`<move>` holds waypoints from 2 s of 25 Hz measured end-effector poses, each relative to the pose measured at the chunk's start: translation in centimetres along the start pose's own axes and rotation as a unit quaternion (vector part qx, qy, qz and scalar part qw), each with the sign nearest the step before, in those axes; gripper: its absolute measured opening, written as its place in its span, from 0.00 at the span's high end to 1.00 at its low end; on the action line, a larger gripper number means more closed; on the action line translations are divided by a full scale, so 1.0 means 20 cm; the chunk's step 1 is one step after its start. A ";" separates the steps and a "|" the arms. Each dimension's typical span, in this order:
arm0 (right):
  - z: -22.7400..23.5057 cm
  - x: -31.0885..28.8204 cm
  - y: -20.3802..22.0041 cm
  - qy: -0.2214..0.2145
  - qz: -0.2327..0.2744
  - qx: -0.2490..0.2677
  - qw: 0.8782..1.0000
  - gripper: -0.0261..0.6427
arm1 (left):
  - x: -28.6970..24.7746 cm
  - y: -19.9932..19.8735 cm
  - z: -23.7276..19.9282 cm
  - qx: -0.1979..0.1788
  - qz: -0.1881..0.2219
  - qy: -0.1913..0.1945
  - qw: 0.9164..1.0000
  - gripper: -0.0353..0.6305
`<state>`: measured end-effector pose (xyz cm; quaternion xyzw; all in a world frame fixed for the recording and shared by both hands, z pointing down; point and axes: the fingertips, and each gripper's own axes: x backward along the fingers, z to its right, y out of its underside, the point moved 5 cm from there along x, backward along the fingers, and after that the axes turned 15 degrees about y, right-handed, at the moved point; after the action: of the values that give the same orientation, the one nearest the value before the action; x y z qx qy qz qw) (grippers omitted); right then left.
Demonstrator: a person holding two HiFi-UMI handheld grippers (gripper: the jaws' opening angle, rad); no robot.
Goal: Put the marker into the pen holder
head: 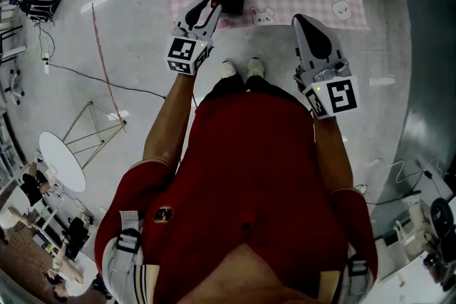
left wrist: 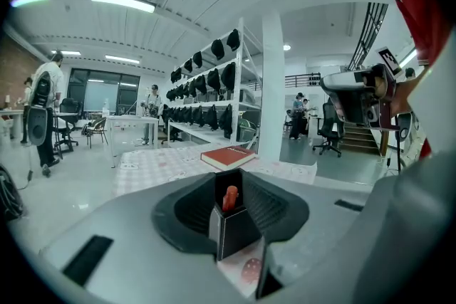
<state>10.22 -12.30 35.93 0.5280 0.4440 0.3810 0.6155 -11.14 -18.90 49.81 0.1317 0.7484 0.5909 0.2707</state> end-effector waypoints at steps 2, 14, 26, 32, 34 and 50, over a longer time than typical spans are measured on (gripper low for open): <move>-0.01 0.00 0.00 -0.002 0.001 -0.001 1.000 0.96 | 0.02 -0.03 0.01 -0.003 0.007 -0.001 1.000 0.80; -0.05 -0.01 0.00 -0.018 0.013 -0.011 1.000 0.96 | 0.13 -0.28 0.12 -0.040 0.064 -0.004 0.997 0.80; -0.10 0.00 -0.05 -0.039 0.031 -0.016 0.999 0.96 | 0.23 -0.55 0.29 -0.061 0.115 0.009 0.991 0.87; -0.10 0.02 -0.06 -0.043 0.037 -0.018 0.998 0.96 | 0.26 -0.63 0.33 -0.067 0.129 0.006 0.989 0.92; -0.11 0.03 -0.07 -0.045 0.039 -0.019 0.998 0.96 | 0.27 -0.64 0.35 -0.069 0.128 0.007 0.989 0.93; -0.21 0.06 -0.10 -0.070 0.059 -0.019 0.996 0.96 | 0.36 -0.77 0.48 -0.101 0.151 0.023 0.983 0.94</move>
<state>6.69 -10.09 33.66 0.5671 0.3608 0.3869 0.6313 -9.68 -11.56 31.76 0.2010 0.6623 0.7008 0.1731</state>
